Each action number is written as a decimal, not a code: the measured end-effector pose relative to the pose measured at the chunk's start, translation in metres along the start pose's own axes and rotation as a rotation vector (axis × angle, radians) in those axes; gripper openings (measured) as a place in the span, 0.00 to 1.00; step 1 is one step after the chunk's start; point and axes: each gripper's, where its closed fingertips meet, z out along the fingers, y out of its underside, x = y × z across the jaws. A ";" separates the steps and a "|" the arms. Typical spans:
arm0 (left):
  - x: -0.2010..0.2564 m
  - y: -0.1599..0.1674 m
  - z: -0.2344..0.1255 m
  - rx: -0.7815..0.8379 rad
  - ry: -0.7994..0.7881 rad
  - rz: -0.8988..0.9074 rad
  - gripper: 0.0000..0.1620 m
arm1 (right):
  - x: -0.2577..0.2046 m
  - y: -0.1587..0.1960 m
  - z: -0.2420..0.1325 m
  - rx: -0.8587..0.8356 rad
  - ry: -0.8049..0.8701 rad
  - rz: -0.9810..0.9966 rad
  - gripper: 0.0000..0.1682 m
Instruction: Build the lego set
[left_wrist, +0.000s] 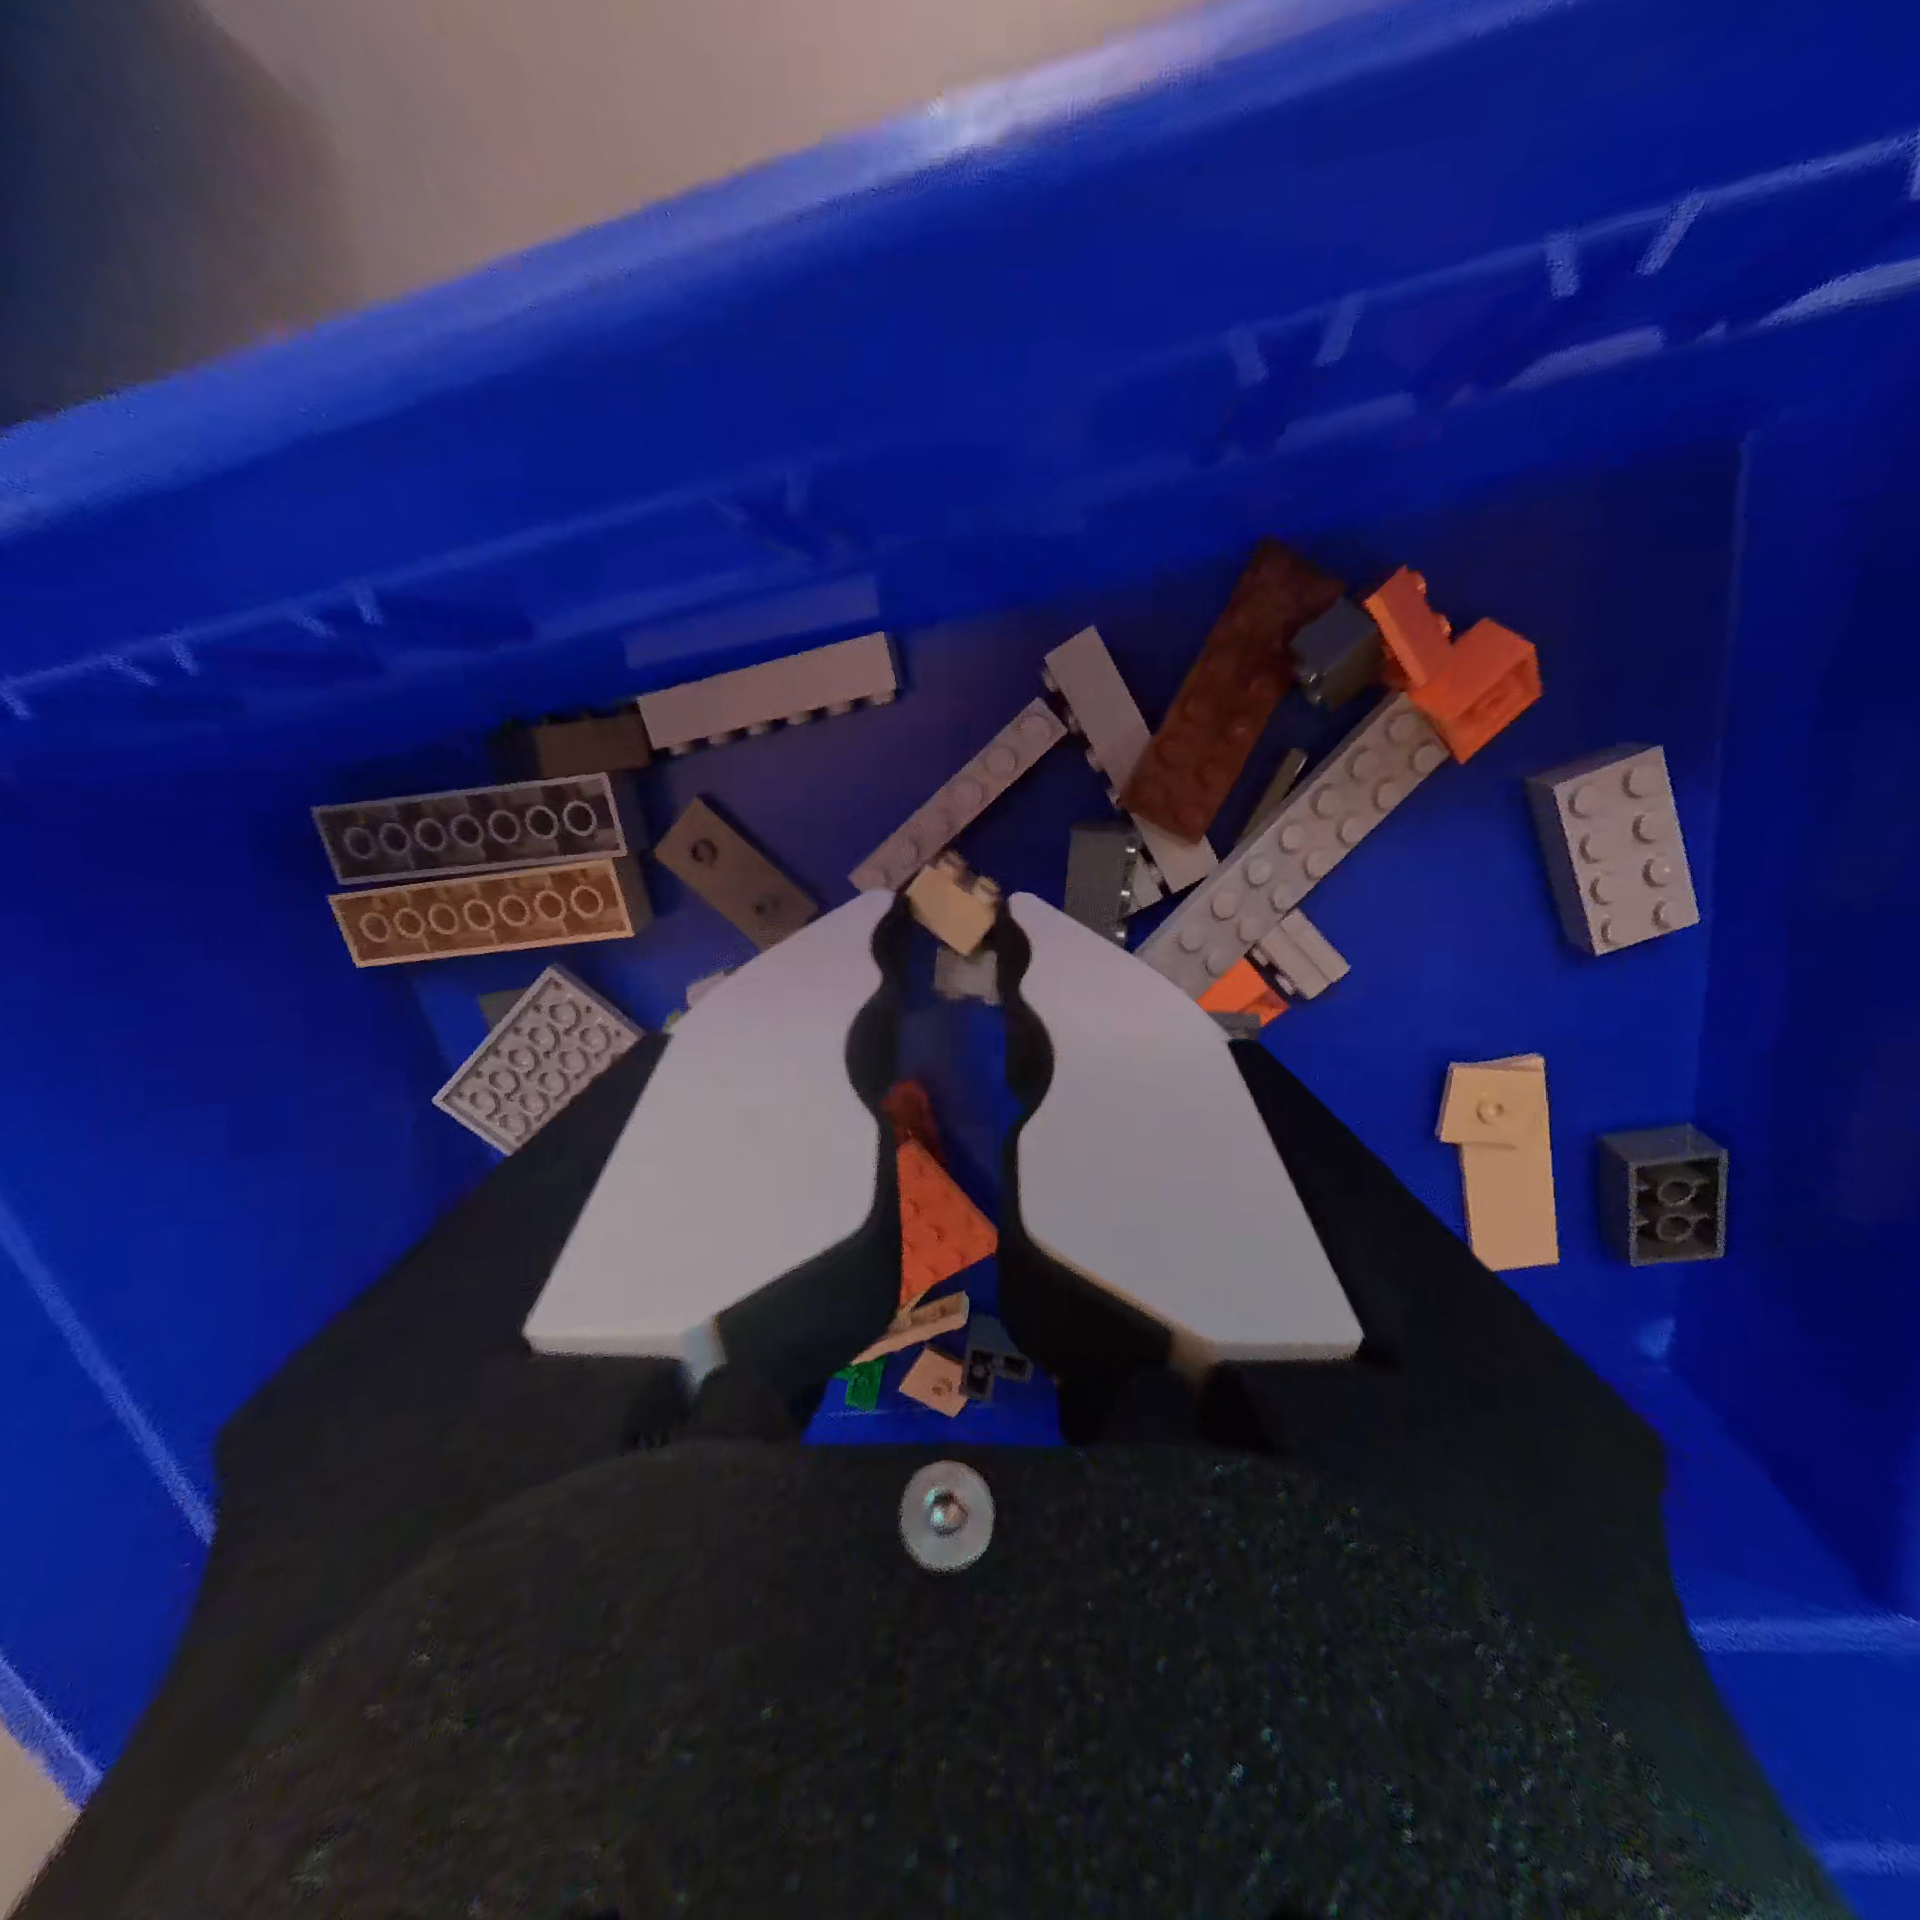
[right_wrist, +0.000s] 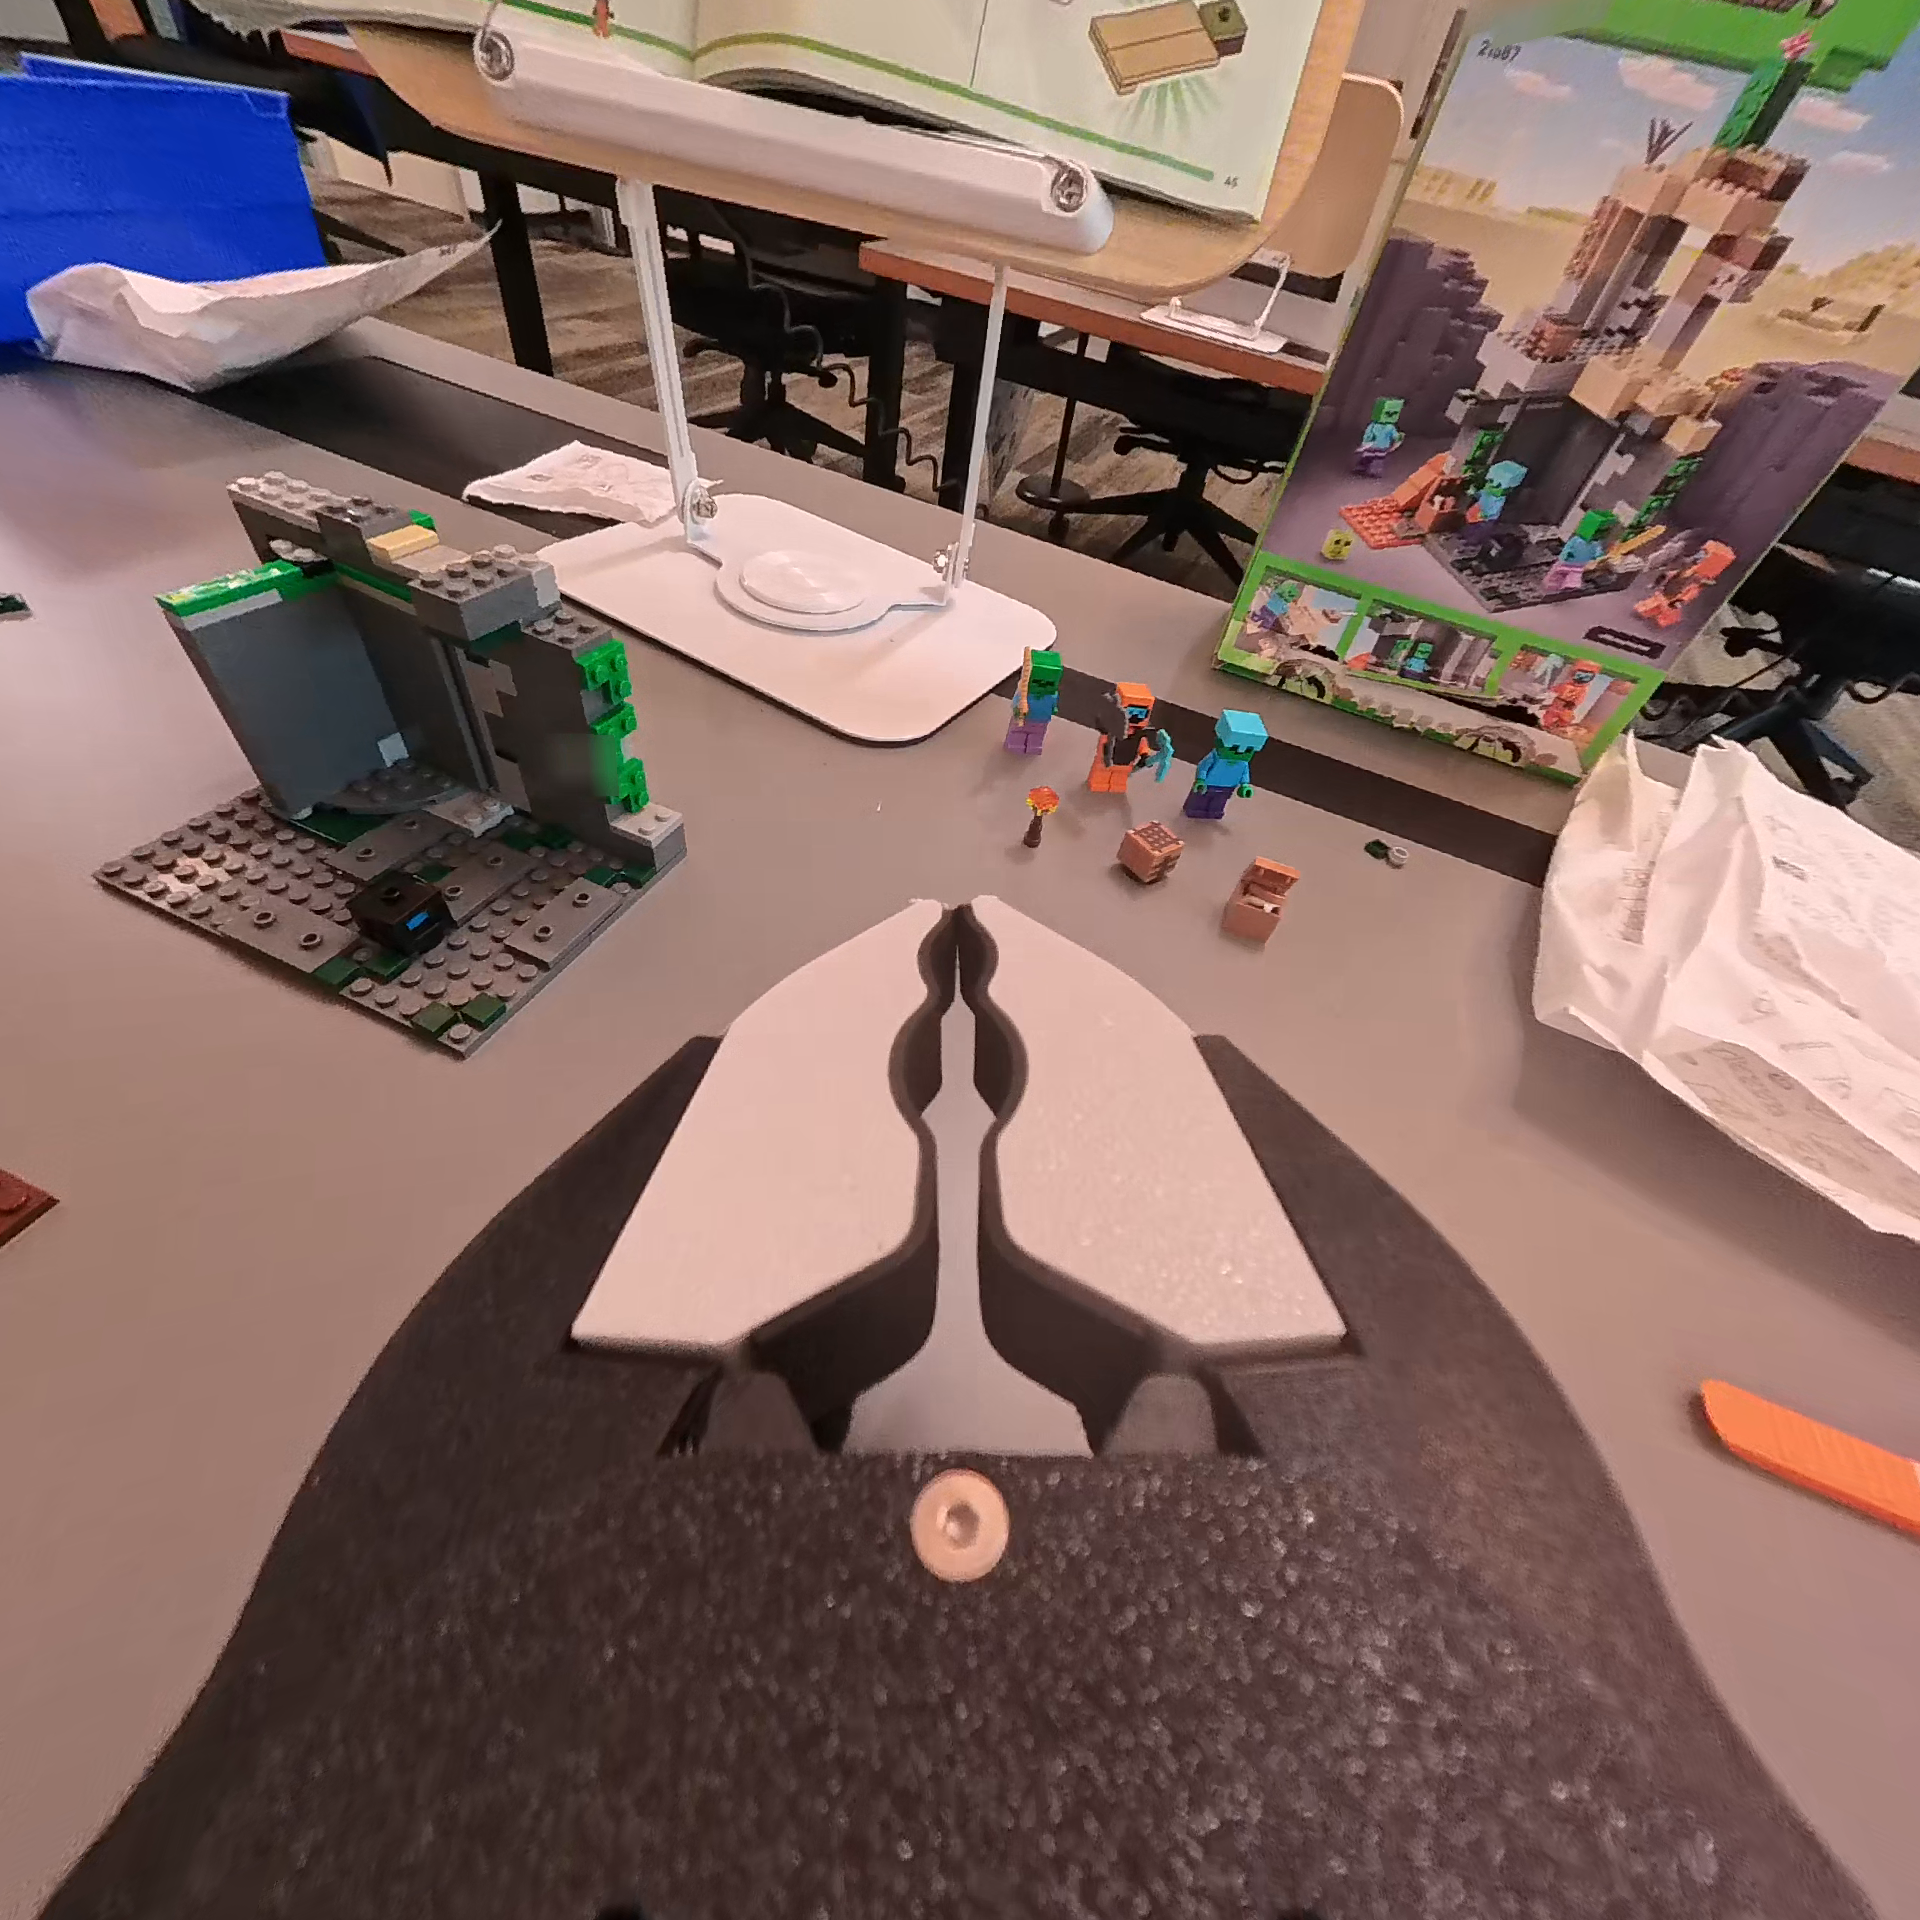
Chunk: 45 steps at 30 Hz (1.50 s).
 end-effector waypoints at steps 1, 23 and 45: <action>-0.001 0.003 0.000 -0.008 0.002 0.003 0.06 | 0.000 0.000 0.000 -0.001 -0.002 -0.001 0.00; -0.063 0.051 -0.011 -0.086 -0.185 -0.206 0.10 | -0.010 0.007 0.006 -0.023 -0.048 -0.026 0.00; -0.060 0.036 0.006 -0.186 -0.047 -0.285 0.09 | -0.013 0.009 0.007 -0.026 -0.065 -0.038 0.00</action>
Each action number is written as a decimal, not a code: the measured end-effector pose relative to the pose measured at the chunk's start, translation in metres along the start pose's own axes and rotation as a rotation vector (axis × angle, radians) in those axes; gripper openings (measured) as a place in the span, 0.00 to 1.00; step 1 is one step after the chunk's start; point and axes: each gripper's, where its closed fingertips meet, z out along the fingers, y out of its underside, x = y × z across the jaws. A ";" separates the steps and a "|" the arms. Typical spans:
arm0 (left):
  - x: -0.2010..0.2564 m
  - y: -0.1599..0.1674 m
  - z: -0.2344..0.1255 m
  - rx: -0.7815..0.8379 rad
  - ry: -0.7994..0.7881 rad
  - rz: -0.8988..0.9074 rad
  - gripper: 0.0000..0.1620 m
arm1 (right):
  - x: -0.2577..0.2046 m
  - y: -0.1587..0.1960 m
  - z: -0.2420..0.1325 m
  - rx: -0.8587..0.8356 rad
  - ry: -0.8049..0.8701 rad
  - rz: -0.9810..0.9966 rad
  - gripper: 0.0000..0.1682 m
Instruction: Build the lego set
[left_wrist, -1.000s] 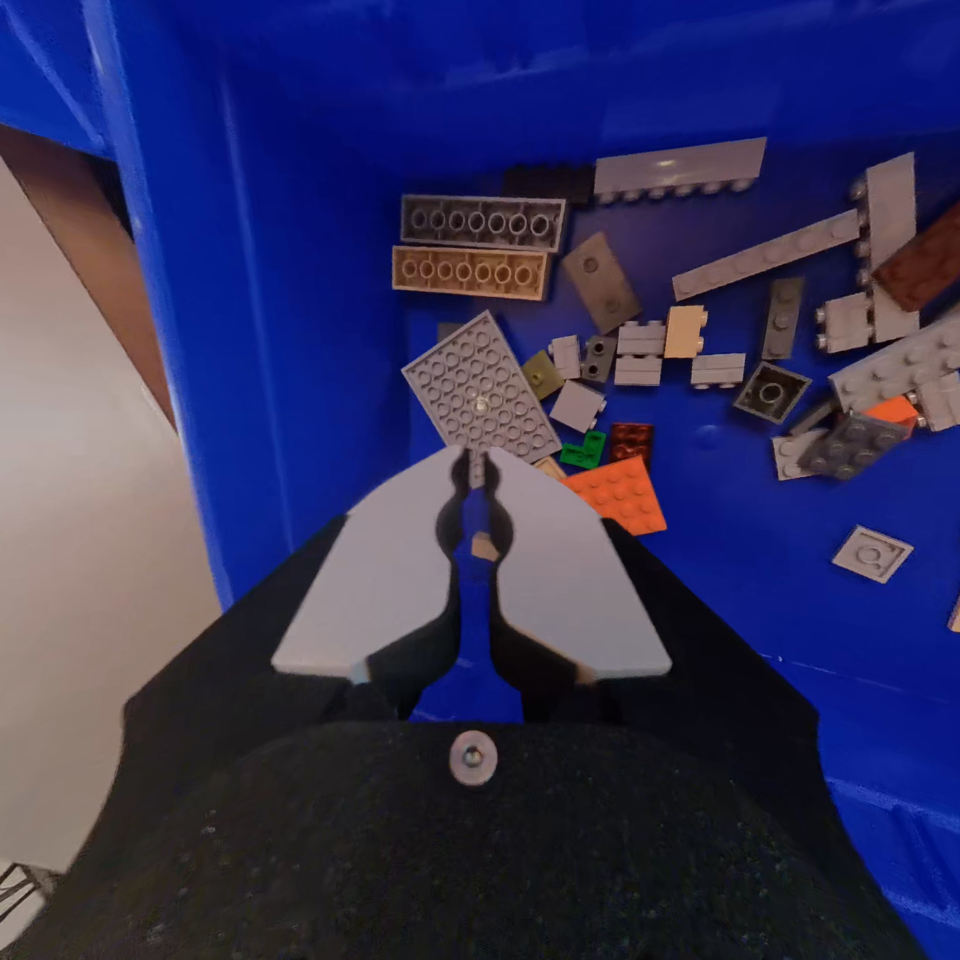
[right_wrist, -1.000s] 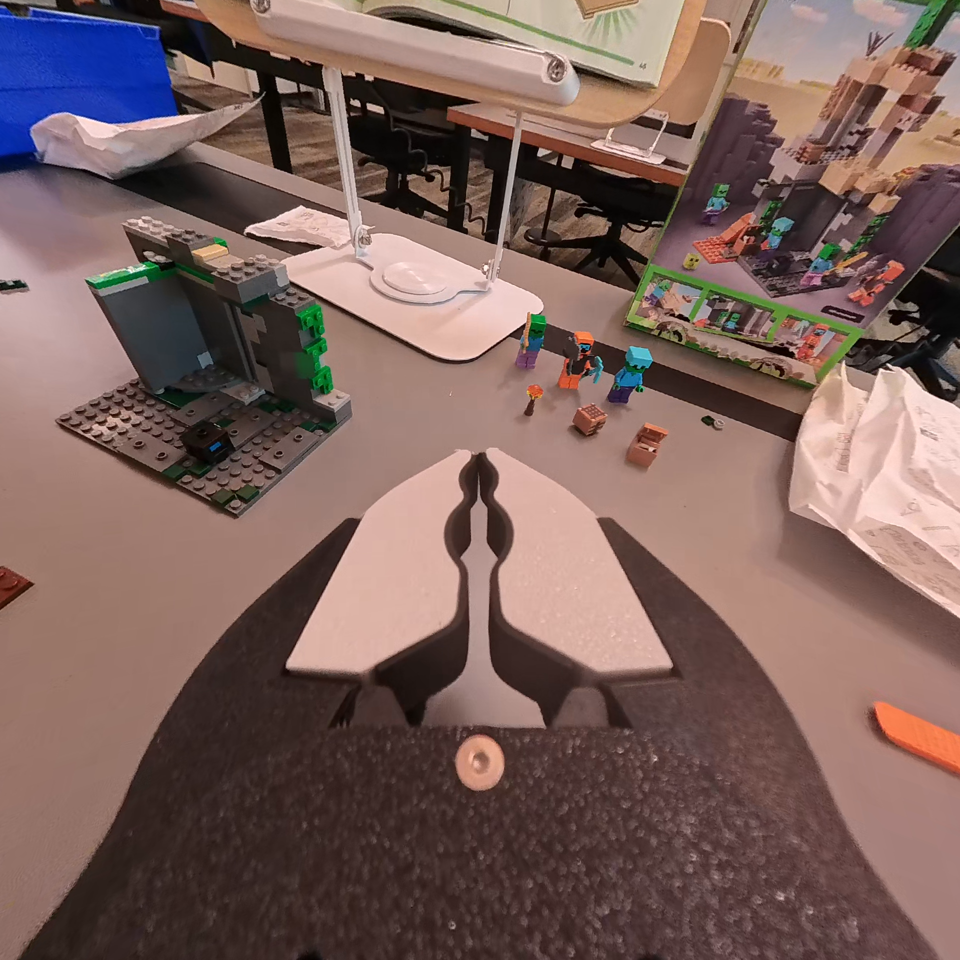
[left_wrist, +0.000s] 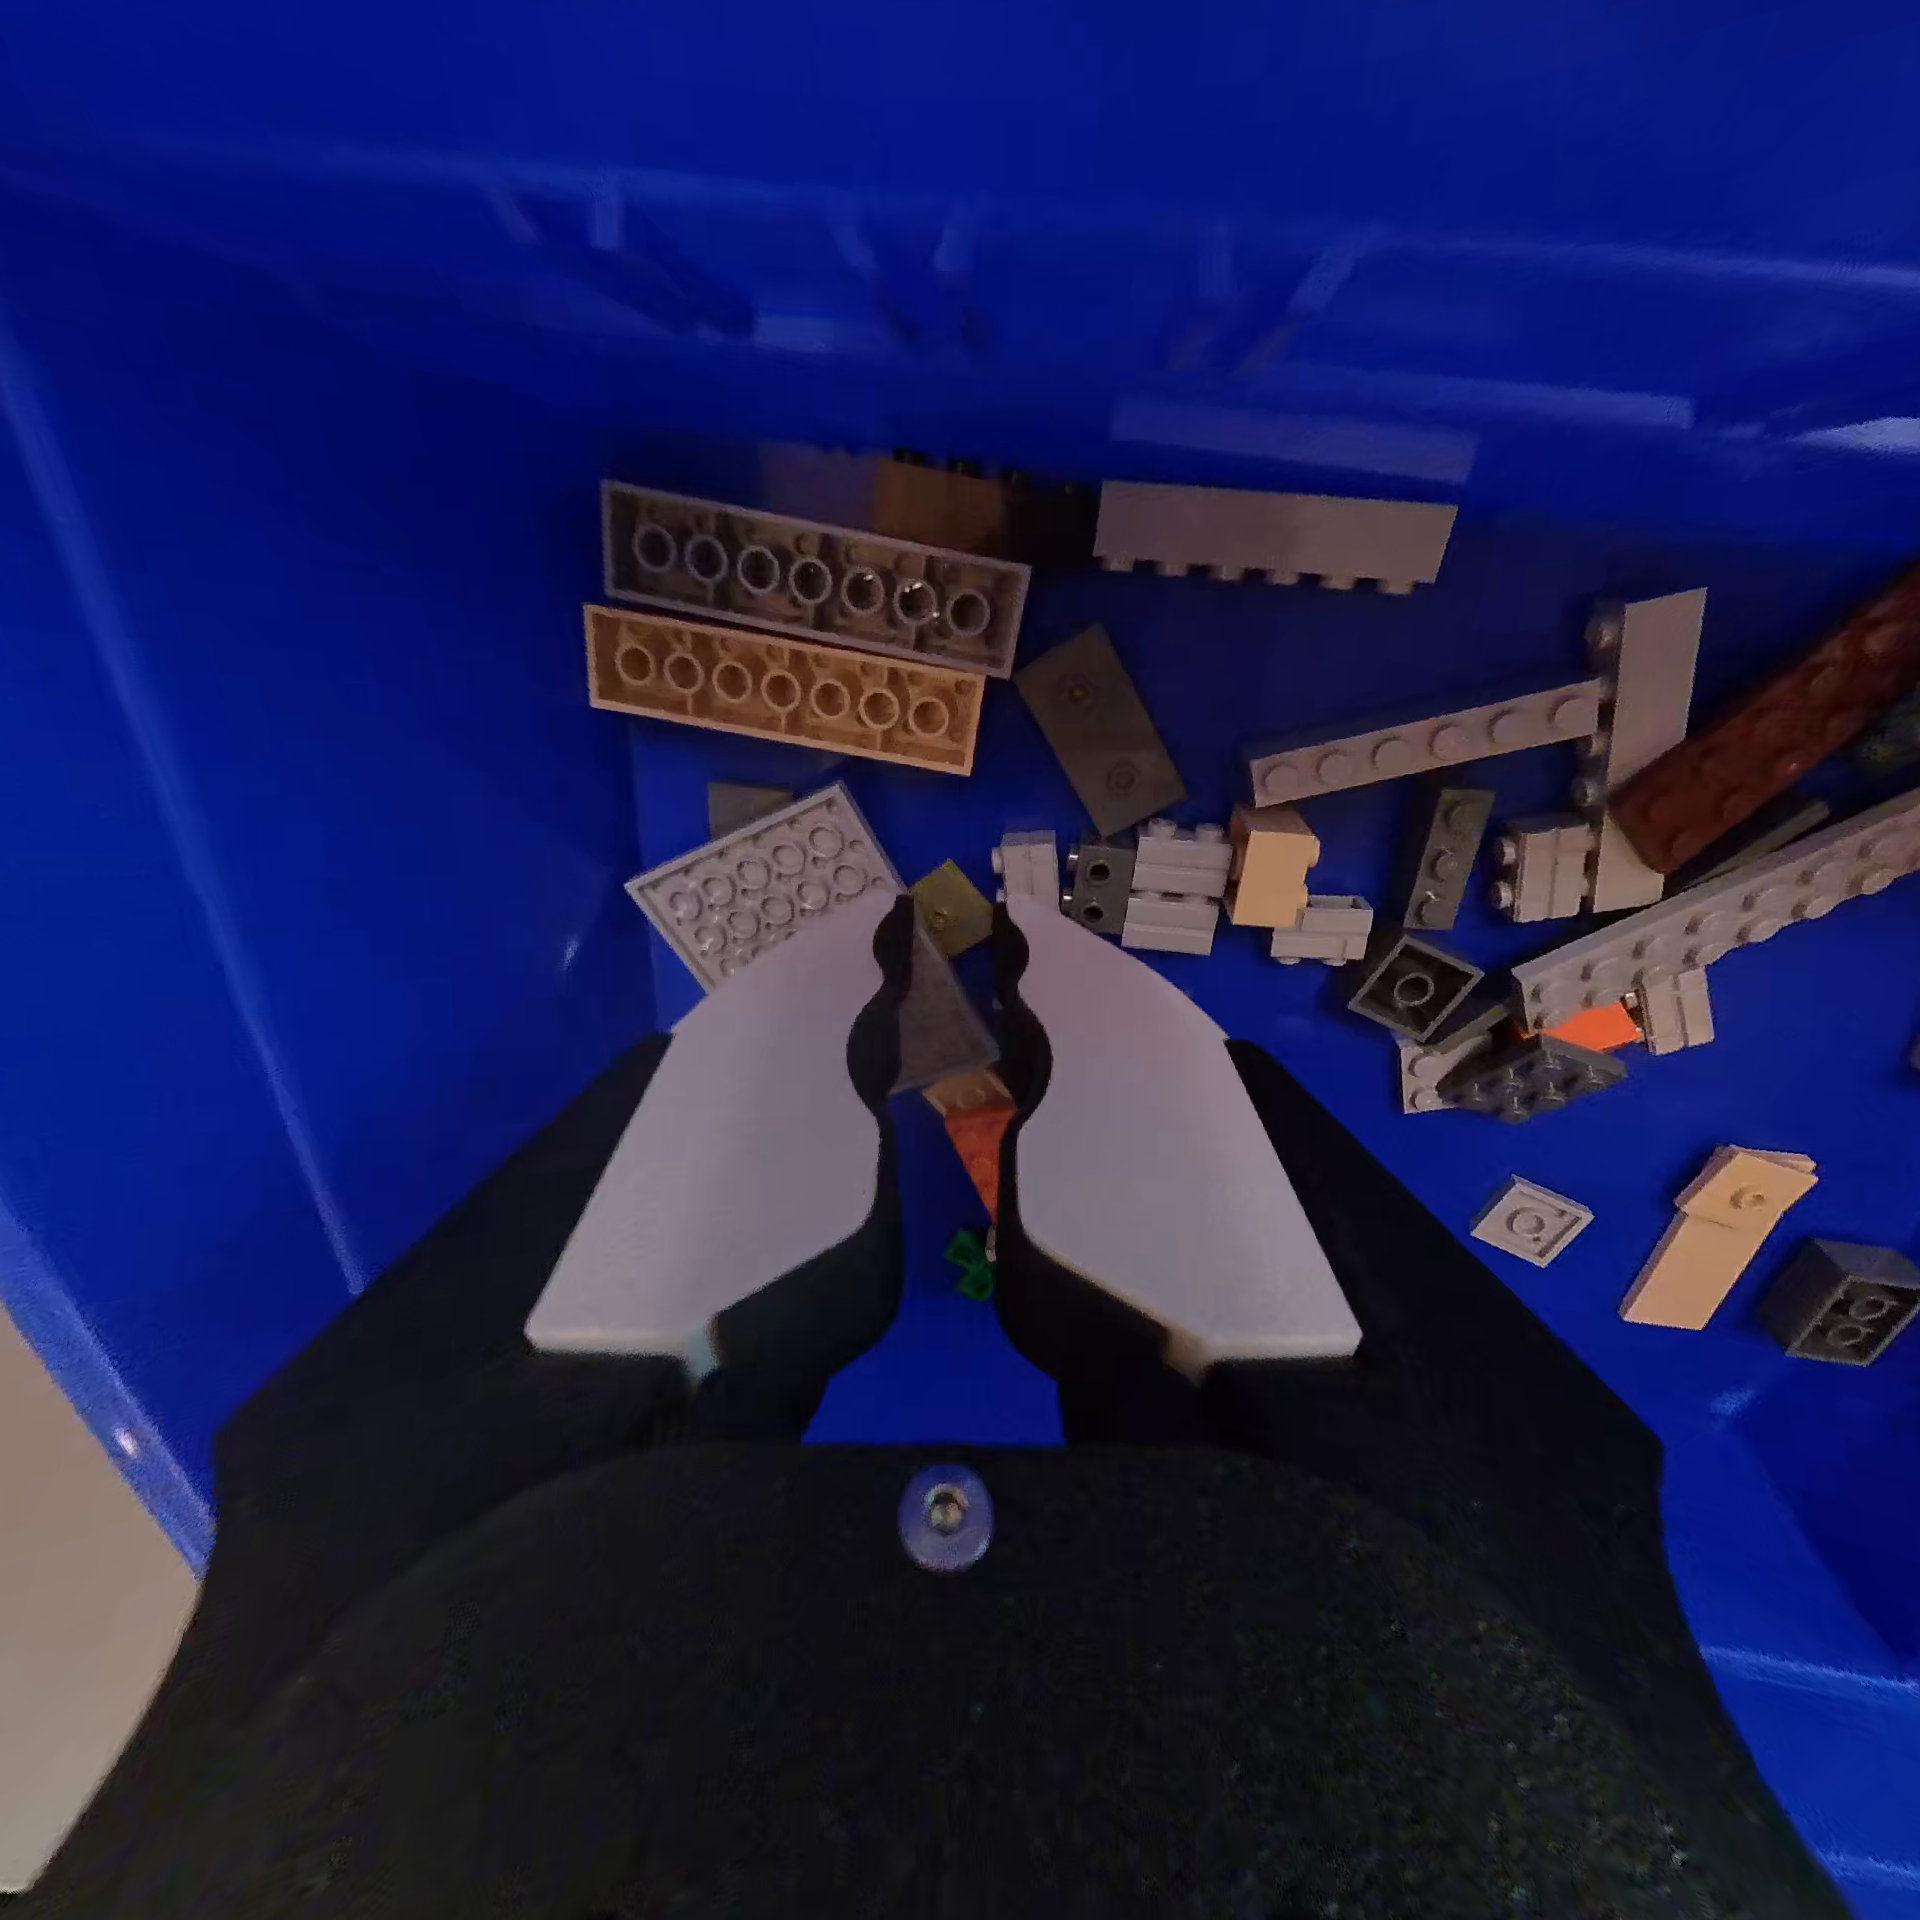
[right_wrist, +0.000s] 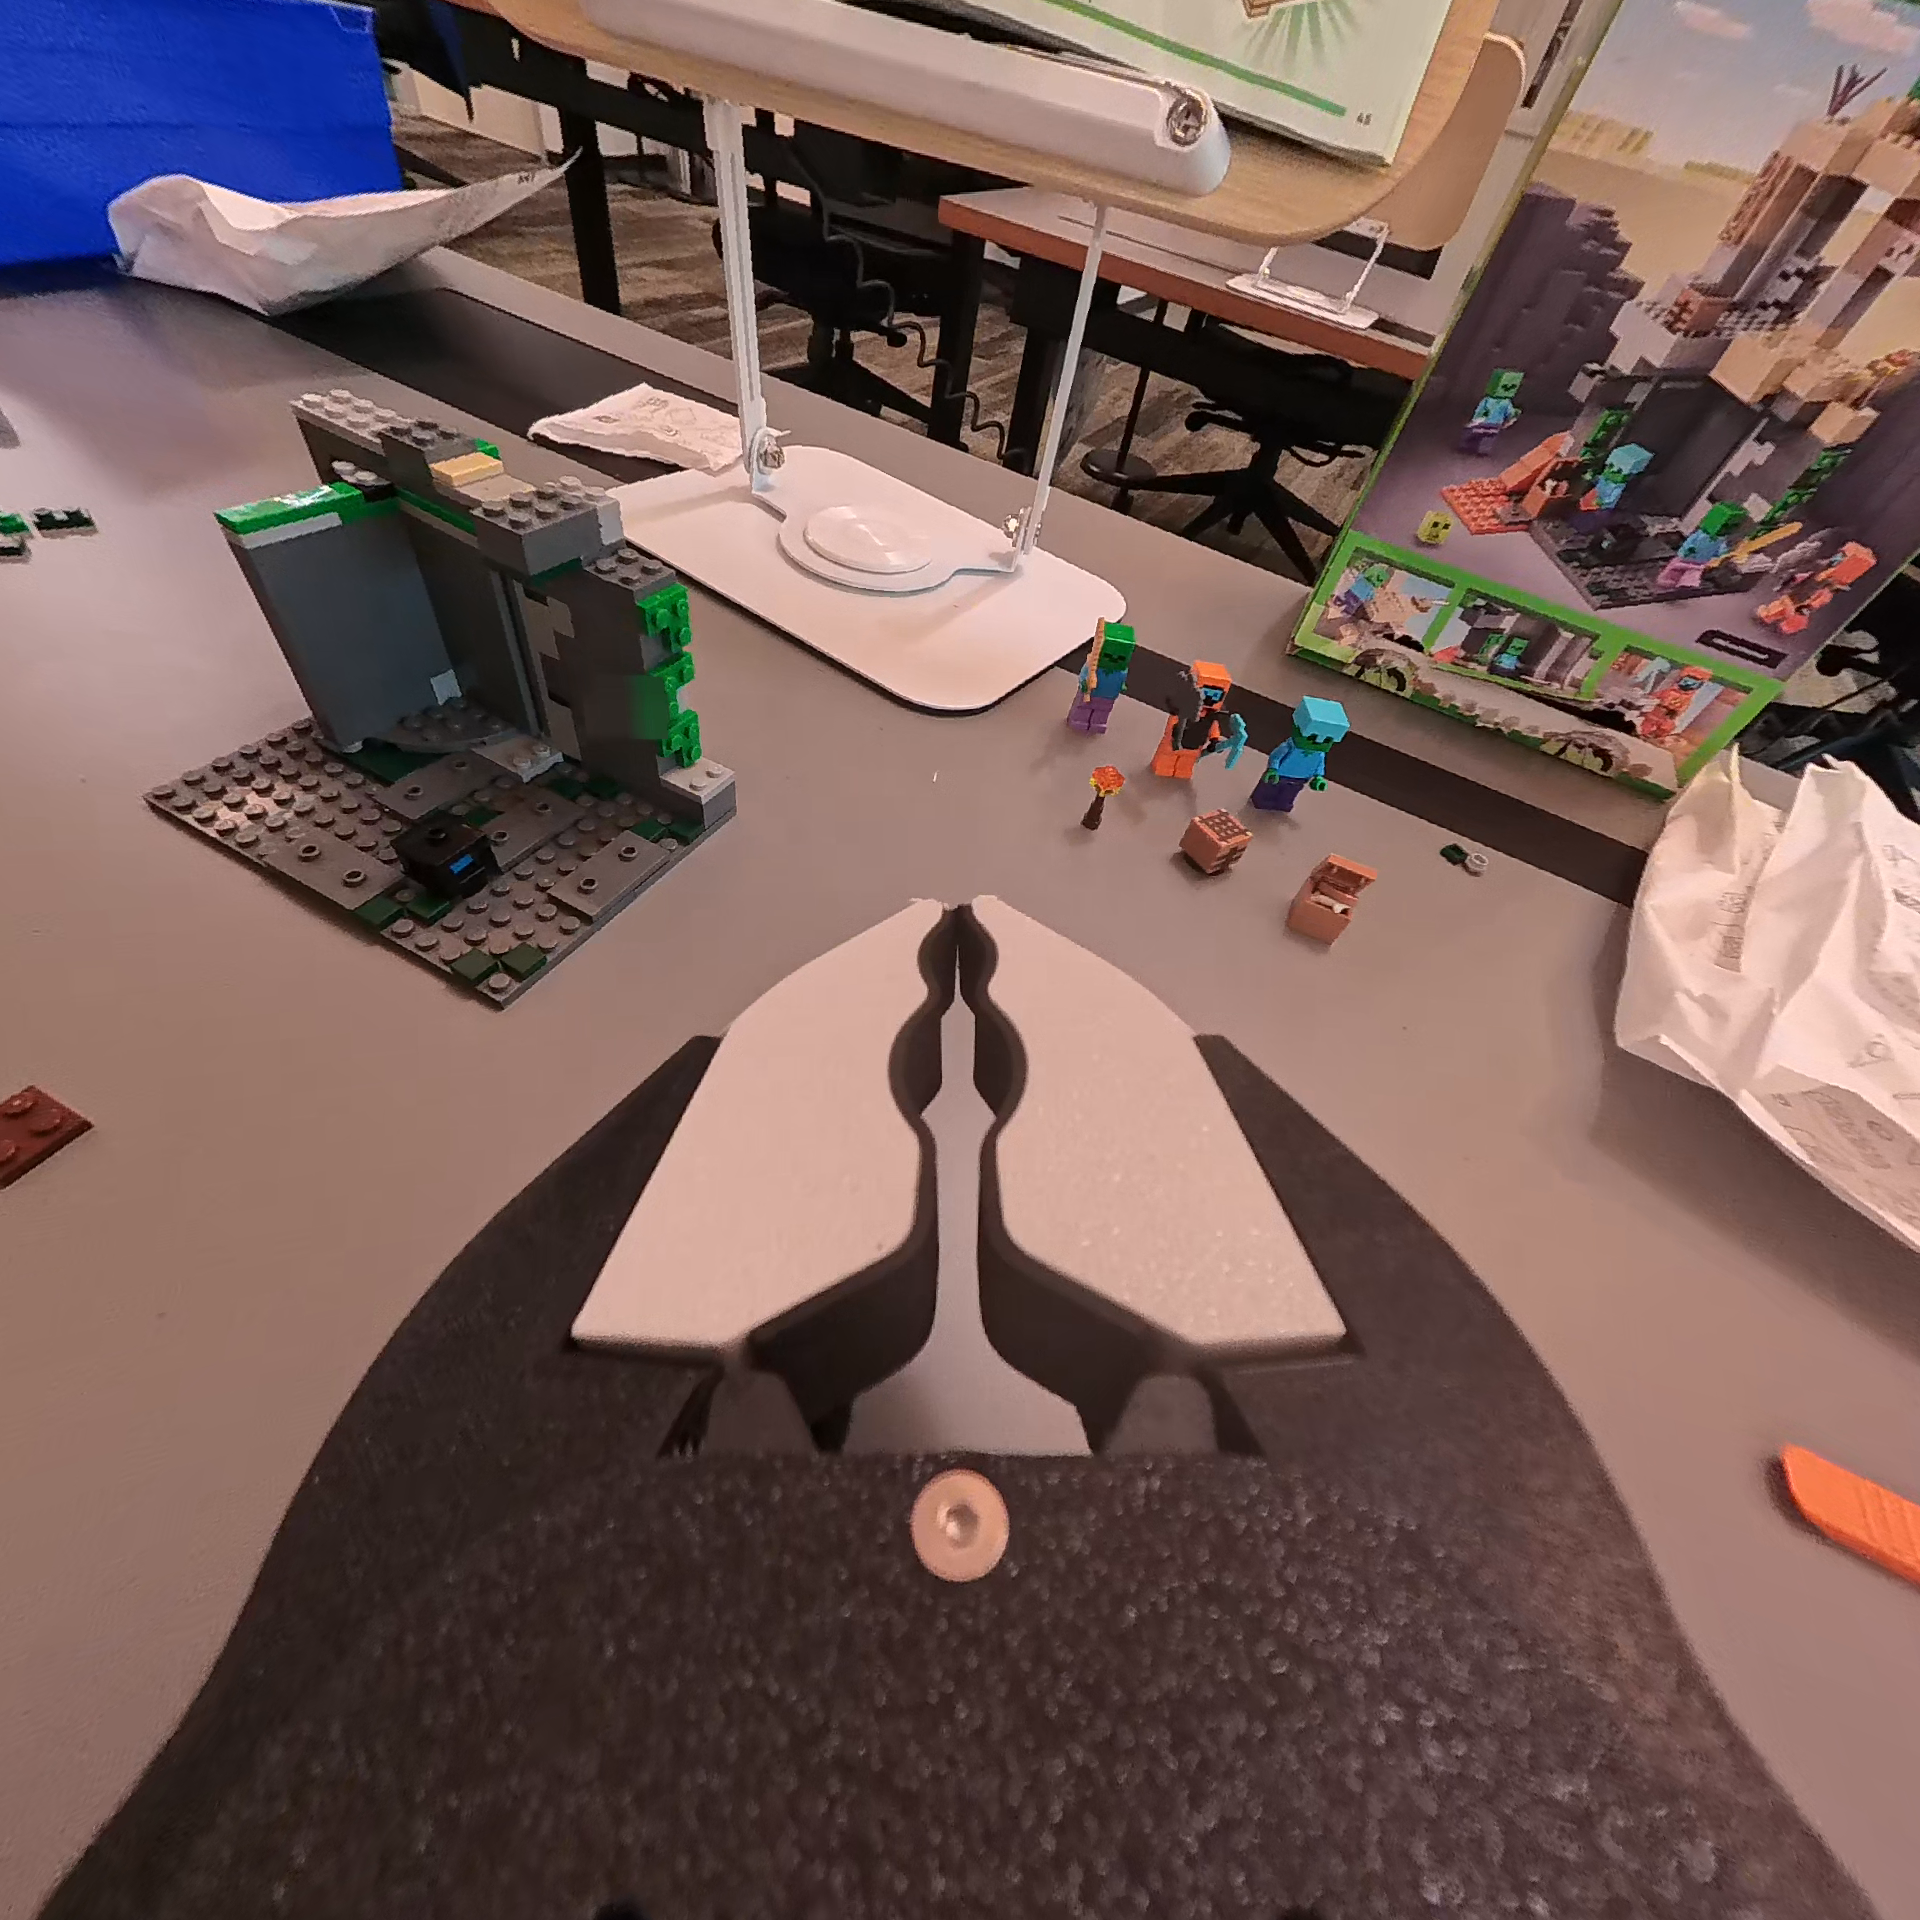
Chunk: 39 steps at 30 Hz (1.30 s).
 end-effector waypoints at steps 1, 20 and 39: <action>0.000 0.000 0.000 -0.002 0.002 -0.002 0.08 | 0.000 0.000 0.000 0.001 -0.001 -0.001 0.00; 0.004 -0.009 -0.030 0.076 -0.114 0.068 0.00 | -0.002 -0.007 -0.004 0.026 -0.008 -0.002 0.00; 0.004 0.000 -0.048 0.169 -0.132 0.074 0.00 | -0.010 -0.007 -0.002 0.023 -0.029 -0.015 0.00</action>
